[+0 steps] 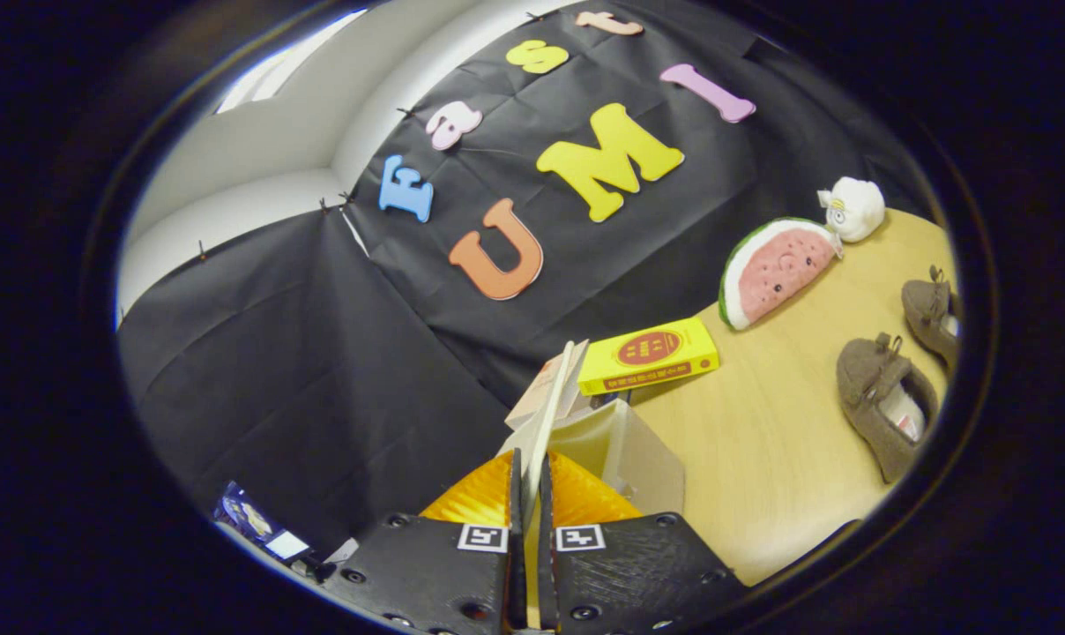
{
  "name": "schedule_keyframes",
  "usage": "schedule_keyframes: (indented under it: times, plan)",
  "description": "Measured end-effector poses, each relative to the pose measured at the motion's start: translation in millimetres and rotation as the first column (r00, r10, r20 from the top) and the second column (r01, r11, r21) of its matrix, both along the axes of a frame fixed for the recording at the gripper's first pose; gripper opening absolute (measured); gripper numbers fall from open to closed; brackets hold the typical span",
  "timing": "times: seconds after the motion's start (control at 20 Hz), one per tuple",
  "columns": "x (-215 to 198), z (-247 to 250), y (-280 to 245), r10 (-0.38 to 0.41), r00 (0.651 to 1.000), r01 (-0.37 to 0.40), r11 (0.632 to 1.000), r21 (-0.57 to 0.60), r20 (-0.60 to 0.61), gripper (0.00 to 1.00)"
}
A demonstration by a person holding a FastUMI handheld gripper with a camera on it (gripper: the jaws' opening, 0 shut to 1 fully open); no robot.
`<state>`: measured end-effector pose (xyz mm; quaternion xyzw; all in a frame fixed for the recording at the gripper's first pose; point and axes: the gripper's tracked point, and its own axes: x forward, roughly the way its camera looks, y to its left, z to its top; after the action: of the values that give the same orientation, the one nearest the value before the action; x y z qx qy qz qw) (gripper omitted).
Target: Open the storage box then place both shoes into the box .Put the left shoe in first, then the right shoe, with the right side of both shoes facing outward in a uniform manner.
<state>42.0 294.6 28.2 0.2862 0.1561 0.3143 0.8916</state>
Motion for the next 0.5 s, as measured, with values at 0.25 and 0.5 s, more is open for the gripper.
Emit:
schedule_keyframes:
  times: [0.25,0.5]
  plan:
    - [-13,50,45,0.062,0.995,-0.059,0.997,-0.041,0.08,0.05]
    - [-30,80,96,0.099,0.986,-0.088,0.992,-0.089,0.132,0.05]
